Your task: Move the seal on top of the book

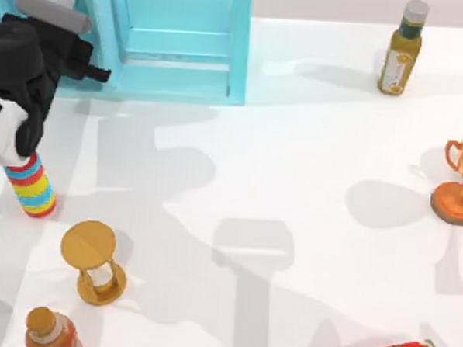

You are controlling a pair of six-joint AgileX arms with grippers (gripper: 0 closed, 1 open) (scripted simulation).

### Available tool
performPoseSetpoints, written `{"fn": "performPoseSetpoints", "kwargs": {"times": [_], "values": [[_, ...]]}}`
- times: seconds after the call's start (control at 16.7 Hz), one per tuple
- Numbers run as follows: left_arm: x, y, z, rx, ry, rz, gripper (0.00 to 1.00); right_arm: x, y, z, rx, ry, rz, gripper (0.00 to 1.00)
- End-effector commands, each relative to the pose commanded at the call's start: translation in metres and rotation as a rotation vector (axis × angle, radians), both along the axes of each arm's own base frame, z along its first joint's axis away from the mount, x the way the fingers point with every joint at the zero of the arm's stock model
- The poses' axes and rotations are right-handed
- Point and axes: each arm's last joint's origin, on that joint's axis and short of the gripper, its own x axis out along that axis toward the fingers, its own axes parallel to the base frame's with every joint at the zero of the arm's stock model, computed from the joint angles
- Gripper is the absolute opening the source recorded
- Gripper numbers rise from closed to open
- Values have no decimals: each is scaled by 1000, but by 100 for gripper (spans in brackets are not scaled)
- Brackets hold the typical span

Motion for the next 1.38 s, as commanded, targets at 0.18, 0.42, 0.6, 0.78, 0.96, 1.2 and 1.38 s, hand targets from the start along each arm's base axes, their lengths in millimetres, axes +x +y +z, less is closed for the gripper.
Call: {"fn": "performPoseSetpoints", "kwargs": {"times": [0.18, 0.42, 0.6, 0.78, 0.96, 1.2, 1.38], "values": [[-17, -2, 22, -11, 55, -3, 0, 0, 0, 0, 0, 0, 0, 100], [-57, -3, 68, -31, 113, -7, 0, 0, 0, 0, 0, 0, 0, 100], [-97, -3, 109, -35, 118, -9, 0, 0, 0, 0, 0, 0, 0, 100], [-139, 0, 145, -27, 83, -9, 0, 0, 0, 0, 0, 0, 0, 100], [-173, 3, 173, -11, 26, -4, 0, 0, 0, 0, 0, 0, 0, 100], [-193, 5, 190, 4, -26, 3, 0, 0, 0, 0, 0, 0, 0, 100], [-193, 5, 190, 5, -27, 4, 0, 0, 0, 0, 0, 0, 0, 100]]}}
